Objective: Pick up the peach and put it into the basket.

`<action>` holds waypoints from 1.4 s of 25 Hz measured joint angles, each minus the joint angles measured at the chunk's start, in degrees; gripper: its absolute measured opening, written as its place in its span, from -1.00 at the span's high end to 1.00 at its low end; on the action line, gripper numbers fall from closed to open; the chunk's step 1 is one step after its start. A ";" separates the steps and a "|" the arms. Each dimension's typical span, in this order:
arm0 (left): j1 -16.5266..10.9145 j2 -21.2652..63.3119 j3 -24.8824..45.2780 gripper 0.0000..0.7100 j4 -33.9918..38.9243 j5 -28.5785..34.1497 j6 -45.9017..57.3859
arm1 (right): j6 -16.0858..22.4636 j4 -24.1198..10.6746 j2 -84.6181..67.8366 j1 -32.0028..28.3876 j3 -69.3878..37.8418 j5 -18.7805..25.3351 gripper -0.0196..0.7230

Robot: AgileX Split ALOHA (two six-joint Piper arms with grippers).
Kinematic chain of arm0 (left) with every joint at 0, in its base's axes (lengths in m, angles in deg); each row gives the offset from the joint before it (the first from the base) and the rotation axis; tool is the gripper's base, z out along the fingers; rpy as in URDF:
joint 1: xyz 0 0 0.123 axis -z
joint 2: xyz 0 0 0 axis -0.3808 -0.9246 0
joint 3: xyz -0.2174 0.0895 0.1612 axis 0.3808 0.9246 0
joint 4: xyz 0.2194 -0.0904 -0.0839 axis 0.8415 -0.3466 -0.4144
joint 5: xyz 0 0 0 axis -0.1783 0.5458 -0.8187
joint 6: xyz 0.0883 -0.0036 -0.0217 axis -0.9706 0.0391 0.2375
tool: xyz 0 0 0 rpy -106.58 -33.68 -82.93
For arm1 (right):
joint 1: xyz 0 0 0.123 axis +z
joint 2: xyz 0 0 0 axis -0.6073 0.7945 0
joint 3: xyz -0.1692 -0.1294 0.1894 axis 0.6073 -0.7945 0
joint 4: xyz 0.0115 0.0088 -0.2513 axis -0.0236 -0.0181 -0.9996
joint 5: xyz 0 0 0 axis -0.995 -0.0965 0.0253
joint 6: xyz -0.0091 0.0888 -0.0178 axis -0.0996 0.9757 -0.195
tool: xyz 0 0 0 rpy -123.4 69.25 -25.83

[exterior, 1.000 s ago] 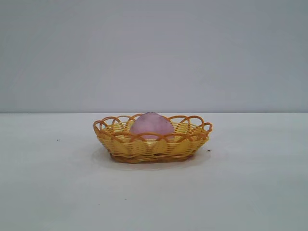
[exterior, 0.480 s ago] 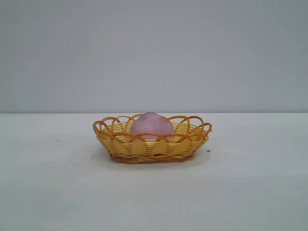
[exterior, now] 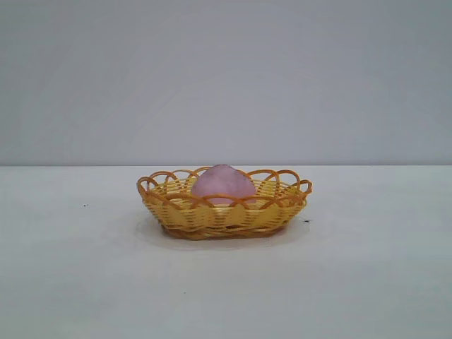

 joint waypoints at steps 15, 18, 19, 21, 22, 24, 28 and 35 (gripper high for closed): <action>0.00 0.00 0.00 -0.46 0.00 0.00 0.00 | 0.19 -1.36 0.00 0.00 0.00 0.00 0.31; 0.00 0.00 0.00 -0.46 0.00 0.00 0.00 | 0.19 -1.36 0.00 0.00 0.00 0.00 0.31; 0.00 0.00 0.00 -0.46 0.00 0.00 0.00 | 0.19 -1.36 0.00 0.00 0.00 0.00 0.31; 0.00 0.00 0.00 -0.46 0.00 0.00 0.00 | 0.19 -1.36 0.00 0.00 0.00 0.00 0.31; 0.00 0.00 0.00 -0.46 0.00 0.00 0.00 | 0.19 -1.36 0.00 0.00 0.00 0.00 0.31; 0.00 0.00 0.00 -0.46 0.00 0.00 0.00 | 0.19 -1.36 0.00 0.00 0.00 0.00 0.31; -0.31 0.00 0.00 -0.46 0.00 0.00 0.00 | 0.24 -1.36 0.00 0.00 0.00 0.00 0.31; -0.45 0.00 0.00 -0.46 0.00 0.00 0.00 | 0.24 -1.36 0.00 0.00 0.00 0.00 0.31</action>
